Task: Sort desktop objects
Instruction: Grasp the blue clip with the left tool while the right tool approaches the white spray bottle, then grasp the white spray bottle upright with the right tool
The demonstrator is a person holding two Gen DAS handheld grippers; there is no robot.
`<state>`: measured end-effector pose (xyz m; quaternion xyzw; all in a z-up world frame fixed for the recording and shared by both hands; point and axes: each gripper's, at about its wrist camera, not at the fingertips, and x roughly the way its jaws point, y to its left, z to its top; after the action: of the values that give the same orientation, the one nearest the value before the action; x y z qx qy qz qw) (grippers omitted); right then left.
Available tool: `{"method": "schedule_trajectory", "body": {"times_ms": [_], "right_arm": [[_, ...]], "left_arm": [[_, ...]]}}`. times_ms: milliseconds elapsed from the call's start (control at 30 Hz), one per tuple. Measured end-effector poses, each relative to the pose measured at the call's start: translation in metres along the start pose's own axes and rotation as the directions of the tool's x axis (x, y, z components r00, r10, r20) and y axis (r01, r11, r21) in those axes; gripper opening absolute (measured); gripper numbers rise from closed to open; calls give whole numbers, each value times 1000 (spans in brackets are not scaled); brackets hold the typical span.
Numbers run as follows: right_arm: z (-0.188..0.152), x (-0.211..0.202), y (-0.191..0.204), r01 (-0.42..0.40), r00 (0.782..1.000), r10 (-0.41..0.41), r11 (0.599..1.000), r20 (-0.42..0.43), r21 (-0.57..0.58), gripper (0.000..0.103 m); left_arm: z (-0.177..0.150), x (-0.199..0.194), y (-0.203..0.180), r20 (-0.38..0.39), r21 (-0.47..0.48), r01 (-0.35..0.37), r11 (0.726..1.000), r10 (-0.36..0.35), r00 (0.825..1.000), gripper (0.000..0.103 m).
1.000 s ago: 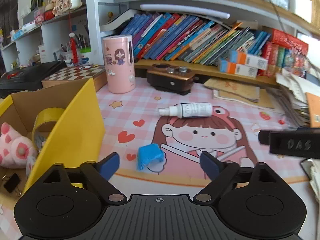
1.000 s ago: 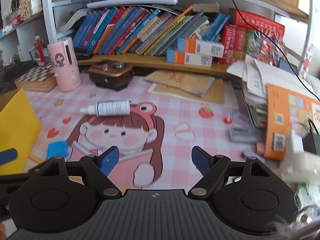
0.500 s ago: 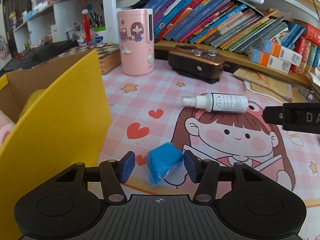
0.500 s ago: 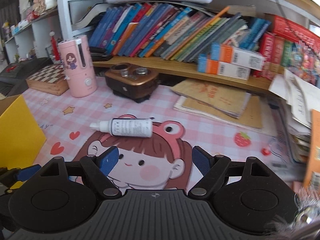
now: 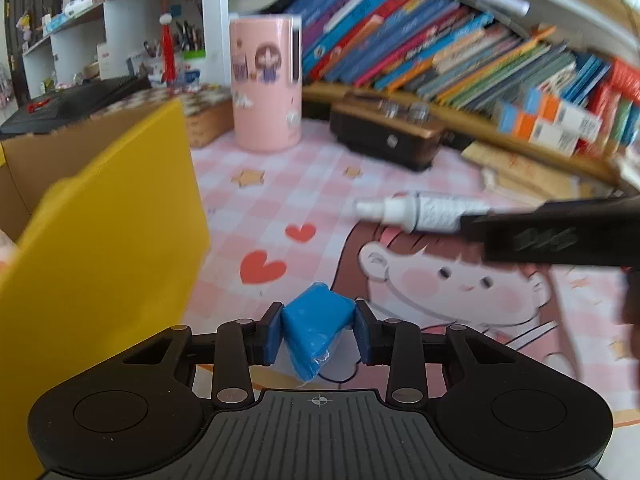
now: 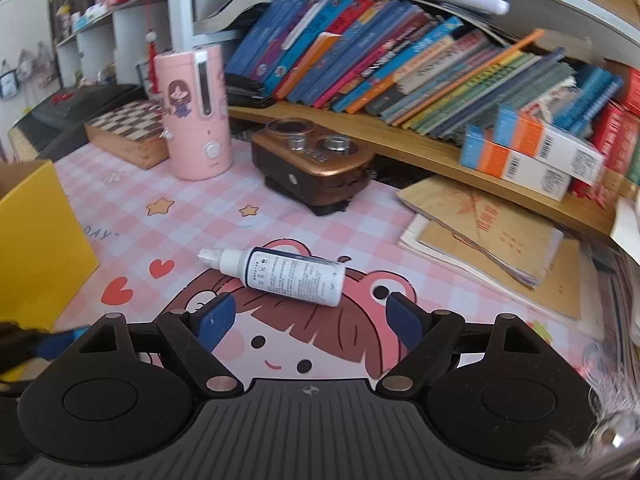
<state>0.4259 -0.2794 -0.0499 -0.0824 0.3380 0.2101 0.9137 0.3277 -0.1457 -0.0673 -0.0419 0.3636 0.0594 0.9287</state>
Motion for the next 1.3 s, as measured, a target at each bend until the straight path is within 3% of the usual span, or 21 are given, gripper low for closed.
{"method": "schedule_trajectory", "body": {"times_ms": [167, 333, 500, 567, 667, 700, 800, 900, 1133, 1300], "right_arm": [[6, 22, 3, -31, 1000, 30, 993, -9, -113, 82], [16, 45, 5, -102, 995, 97, 937, -32, -335, 77], [30, 70, 2, -209, 977, 174, 897, -123, -390, 60], [31, 77, 4, -211, 975, 160, 884, -155, -417, 57], [36, 79, -2, -283, 951, 217, 898, -218, -337, 33], [36, 77, -3, -306, 941, 237, 900, -240, -309, 31], [31, 70, 0, -325, 930, 251, 903, -269, -280, 30], [25, 63, 5, -309, 932, 238, 917, -274, -252, 30], [12, 46, 17, -184, 948, 140, 974, -285, -133, 30], [5, 38, 22, -123, 960, 96, 988, -263, -91, 30]], "left_arm": [[10, -37, 5, 59, -5, 72, 997, -72, 996, 35], [9, -63, 12, 80, -20, 118, 993, -116, 990, 35], [2, -77, 18, 58, -37, 128, 991, -126, 990, 35], [1, -81, 19, 51, -35, 135, 990, -133, 990, 35], [0, -90, 22, 60, -34, 141, 989, -138, 989, 35], [-1, -92, 23, 64, -37, 141, 989, -138, 988, 35], [-1, -98, 27, 75, -47, 141, 989, -137, 988, 35], [-2, -101, 29, 80, -56, 145, 988, -140, 987, 35], [-2, -112, 30, 96, -54, 172, 984, -166, 981, 35], [-4, -127, 38, 123, -55, 180, 982, -173, 977, 35]]}}
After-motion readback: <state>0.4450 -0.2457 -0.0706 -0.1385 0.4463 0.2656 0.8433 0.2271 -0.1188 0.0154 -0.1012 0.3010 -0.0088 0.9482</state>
